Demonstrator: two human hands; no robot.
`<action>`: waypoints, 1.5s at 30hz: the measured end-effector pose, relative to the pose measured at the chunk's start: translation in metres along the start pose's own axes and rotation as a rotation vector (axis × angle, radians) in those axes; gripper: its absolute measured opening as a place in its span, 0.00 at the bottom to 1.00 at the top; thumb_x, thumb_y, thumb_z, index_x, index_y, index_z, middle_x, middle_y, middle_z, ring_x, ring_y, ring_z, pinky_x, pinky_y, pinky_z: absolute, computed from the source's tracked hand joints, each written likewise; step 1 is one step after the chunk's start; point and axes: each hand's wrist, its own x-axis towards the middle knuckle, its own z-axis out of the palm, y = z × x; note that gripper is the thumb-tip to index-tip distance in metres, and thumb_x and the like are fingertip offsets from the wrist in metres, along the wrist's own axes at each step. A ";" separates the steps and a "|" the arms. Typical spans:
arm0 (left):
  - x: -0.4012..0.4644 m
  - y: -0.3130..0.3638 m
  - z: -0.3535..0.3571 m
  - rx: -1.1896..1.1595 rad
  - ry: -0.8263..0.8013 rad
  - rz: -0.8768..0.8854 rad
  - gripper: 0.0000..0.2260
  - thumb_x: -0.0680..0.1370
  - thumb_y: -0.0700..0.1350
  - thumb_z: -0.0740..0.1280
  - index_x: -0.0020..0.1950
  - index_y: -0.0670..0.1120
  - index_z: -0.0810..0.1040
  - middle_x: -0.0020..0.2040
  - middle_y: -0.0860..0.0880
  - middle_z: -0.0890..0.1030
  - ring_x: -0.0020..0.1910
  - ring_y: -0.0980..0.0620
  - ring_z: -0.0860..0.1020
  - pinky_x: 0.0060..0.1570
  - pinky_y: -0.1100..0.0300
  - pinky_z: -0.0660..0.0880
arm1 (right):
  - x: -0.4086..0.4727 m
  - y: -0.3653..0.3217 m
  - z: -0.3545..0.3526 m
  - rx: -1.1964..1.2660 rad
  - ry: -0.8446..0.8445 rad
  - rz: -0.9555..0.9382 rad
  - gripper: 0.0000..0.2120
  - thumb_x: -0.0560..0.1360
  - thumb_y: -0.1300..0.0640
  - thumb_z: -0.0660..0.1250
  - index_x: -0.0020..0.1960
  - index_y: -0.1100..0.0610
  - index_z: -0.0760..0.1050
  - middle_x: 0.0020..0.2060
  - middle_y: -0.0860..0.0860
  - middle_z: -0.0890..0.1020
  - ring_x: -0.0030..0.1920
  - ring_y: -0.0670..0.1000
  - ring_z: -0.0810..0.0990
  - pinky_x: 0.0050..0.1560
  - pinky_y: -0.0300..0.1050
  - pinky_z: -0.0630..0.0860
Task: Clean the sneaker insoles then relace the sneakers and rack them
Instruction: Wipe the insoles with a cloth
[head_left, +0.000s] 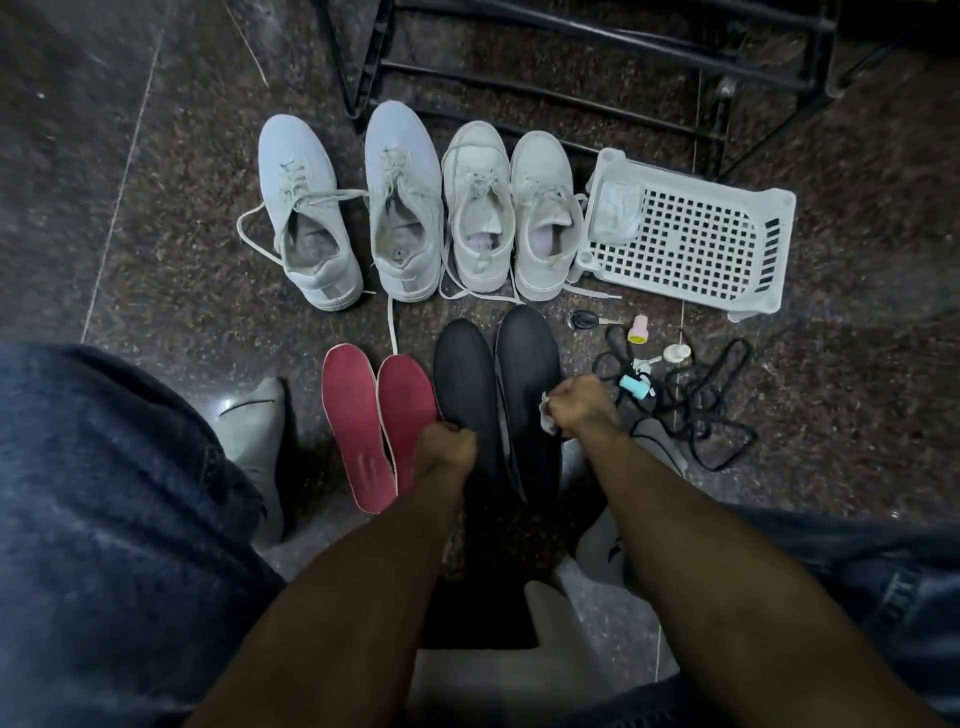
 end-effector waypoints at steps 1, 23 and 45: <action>0.000 0.000 -0.001 -0.019 0.000 0.007 0.12 0.74 0.41 0.64 0.55 0.42 0.82 0.54 0.39 0.82 0.54 0.39 0.80 0.52 0.55 0.74 | -0.008 -0.002 -0.003 -0.012 0.031 -0.011 0.07 0.70 0.61 0.67 0.43 0.57 0.84 0.45 0.56 0.85 0.47 0.58 0.83 0.47 0.49 0.80; 0.048 -0.047 -0.036 -0.119 0.231 -0.085 0.09 0.69 0.44 0.69 0.36 0.38 0.77 0.38 0.40 0.80 0.42 0.41 0.81 0.47 0.49 0.79 | -0.022 -0.015 0.034 -0.070 -0.055 -0.247 0.02 0.69 0.51 0.70 0.39 0.46 0.82 0.42 0.48 0.85 0.45 0.53 0.83 0.46 0.47 0.80; -0.009 0.041 -0.084 -0.408 0.107 0.124 0.12 0.64 0.49 0.64 0.41 0.43 0.79 0.40 0.44 0.80 0.42 0.42 0.80 0.46 0.51 0.78 | -0.081 -0.046 0.016 0.503 -0.419 -0.257 0.04 0.71 0.64 0.73 0.44 0.57 0.81 0.33 0.48 0.82 0.34 0.45 0.80 0.36 0.39 0.77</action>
